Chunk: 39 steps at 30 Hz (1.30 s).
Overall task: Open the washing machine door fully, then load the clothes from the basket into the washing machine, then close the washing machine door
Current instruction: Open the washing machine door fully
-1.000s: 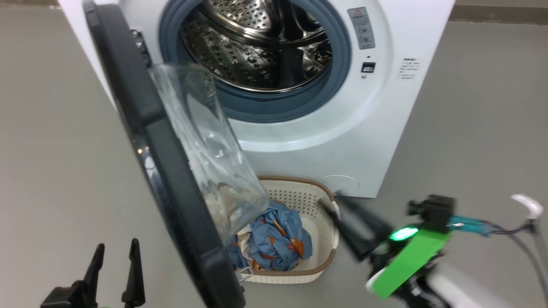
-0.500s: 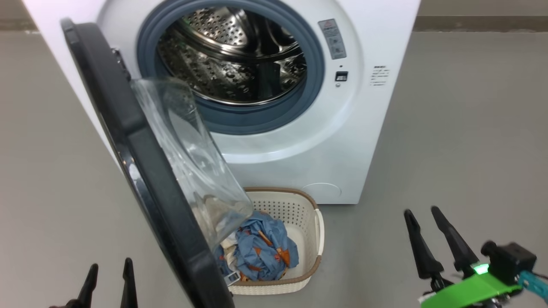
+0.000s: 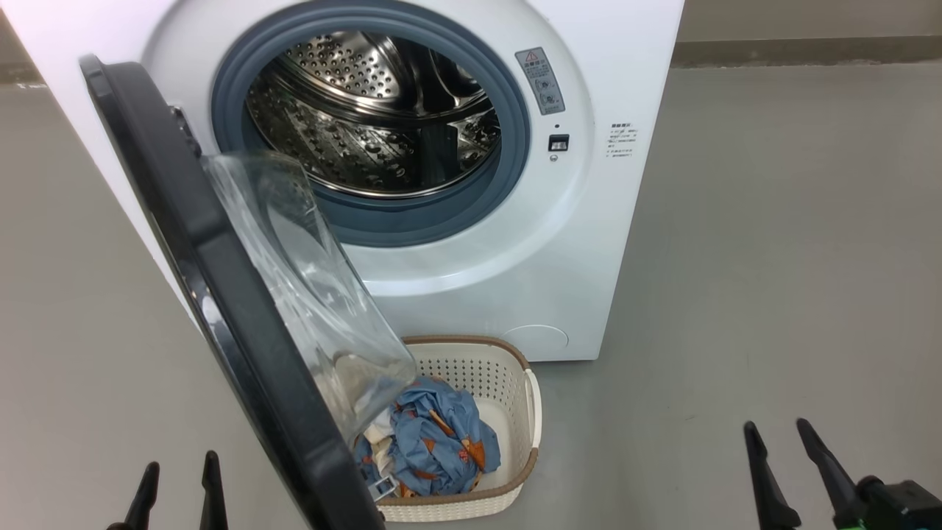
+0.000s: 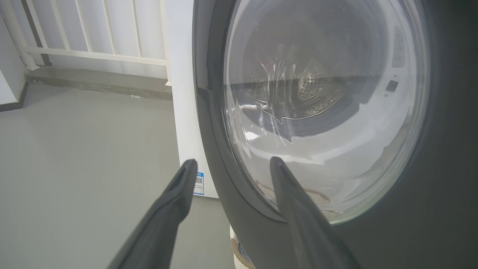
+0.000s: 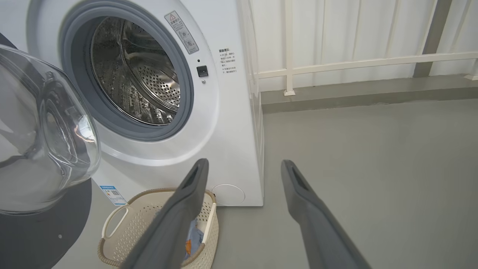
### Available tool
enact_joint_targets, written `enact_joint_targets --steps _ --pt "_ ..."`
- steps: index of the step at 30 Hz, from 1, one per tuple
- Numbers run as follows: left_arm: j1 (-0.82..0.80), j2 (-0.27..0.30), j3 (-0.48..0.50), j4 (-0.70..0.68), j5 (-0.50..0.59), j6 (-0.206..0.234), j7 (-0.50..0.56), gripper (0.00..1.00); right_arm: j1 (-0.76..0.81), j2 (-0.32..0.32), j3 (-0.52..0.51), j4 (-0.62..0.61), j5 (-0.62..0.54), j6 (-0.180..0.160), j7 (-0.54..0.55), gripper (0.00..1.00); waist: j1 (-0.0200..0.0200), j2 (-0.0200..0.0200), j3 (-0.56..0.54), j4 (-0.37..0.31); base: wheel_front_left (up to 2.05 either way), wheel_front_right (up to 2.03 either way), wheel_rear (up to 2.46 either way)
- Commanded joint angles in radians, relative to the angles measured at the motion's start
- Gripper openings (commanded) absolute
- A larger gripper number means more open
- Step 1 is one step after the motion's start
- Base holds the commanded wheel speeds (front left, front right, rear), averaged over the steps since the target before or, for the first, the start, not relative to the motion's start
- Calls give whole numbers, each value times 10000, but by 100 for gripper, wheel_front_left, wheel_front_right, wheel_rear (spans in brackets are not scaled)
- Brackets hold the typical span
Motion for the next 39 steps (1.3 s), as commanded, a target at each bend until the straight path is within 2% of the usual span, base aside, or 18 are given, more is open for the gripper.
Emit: enact_joint_targets --steps 1,9,36,37,39 --pt "-80 125 332 -285 133 77 -65 100 -48 -75 50 -150 -235 62 -119 100 0 -1 -21 -3 0 0 0" --pt "-39 125 280 -288 156 79 -65 100 157 102 -509 292 -560 62 -120 100 0 -1 -71 28 0 0 0" --pt "-88 125 258 -164 135 13 -65 99 -97 212 -405 640 -703 62 -120 100 0 -1 -25 76 0 0 0" --pt "-100 125 253 -105 133 10 -65 0 -101 213 -405 643 -696 62 -120 100 0 -1 -23 80 0 0 0" --pt "-131 125 309 -117 126 72 -65 0 -107 217 -405 645 -692 62 -120 100 0 -1 -16 81 0 0 0"
